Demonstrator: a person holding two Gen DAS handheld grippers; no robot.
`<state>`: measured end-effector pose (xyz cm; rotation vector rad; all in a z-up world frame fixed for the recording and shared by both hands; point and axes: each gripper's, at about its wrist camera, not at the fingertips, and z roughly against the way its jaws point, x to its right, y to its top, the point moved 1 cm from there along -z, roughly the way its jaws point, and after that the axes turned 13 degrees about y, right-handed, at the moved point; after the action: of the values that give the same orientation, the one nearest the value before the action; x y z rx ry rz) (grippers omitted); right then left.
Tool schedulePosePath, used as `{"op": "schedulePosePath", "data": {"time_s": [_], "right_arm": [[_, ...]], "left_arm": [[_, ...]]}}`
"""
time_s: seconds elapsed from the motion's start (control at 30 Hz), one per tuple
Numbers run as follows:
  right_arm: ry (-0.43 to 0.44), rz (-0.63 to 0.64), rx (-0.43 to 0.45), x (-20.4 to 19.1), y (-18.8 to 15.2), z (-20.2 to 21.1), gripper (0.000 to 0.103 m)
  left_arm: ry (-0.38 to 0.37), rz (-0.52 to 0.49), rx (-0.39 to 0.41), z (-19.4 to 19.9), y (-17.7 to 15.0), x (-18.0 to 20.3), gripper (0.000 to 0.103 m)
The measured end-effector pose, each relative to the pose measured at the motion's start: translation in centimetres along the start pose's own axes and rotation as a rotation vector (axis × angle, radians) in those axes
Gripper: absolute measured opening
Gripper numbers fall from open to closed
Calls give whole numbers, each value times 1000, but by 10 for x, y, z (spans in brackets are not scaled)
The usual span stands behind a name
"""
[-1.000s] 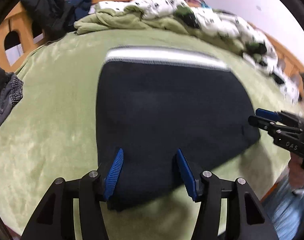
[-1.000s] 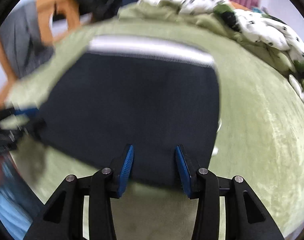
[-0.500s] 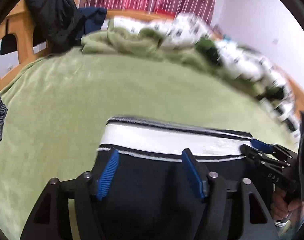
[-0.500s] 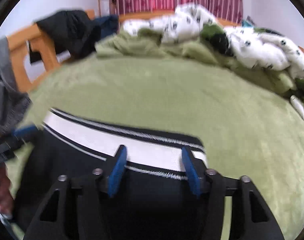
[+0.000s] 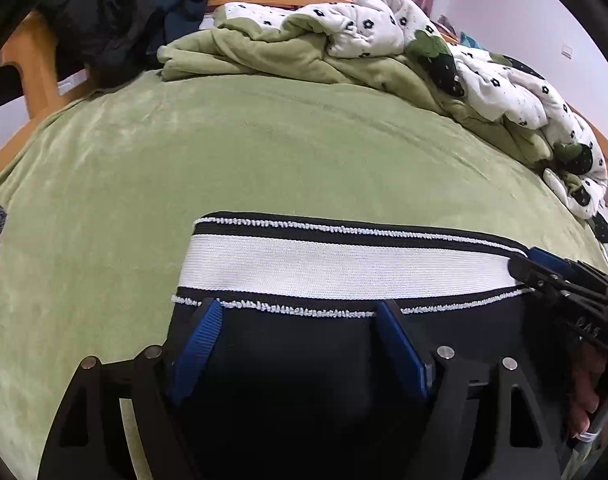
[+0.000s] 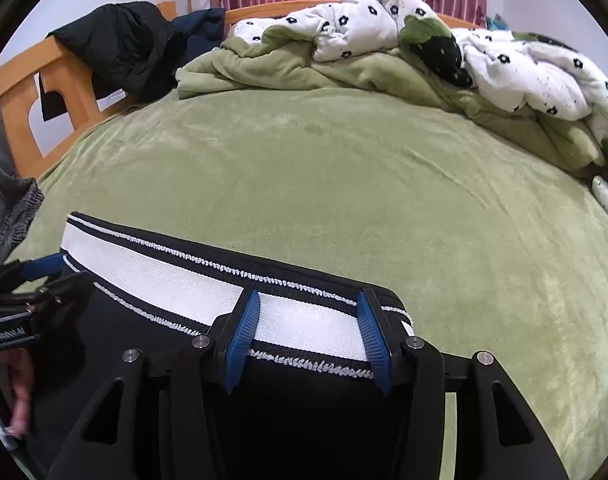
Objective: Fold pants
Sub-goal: 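Grasp the white-striped waistband with both grippers and hold it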
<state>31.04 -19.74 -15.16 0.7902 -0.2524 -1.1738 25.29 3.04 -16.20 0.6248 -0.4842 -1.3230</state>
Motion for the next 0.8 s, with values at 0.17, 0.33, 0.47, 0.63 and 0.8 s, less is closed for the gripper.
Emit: {"op": "schedulePosePath", "data": {"time_s": [0.17,0.33,0.47,0.63,0.8], "right_arm": [[-2,-48,31,4,12,19,49],[-12,-36,-29,7,8,-1,53],[-5,-41,-5,10,6,-4,55],[24,-61,5,16,2,-4,56],[4,-42,12,10,2,-4,56]], "left_arm": [[-49,-28,70,17,9,4,75],[-17,-32,4,-7,16,9,77],[24,-91,21,-9,13,22,87],[31,-97,29,-7,10,23,89],[33,-100,32,-7,10,21,90]]}}
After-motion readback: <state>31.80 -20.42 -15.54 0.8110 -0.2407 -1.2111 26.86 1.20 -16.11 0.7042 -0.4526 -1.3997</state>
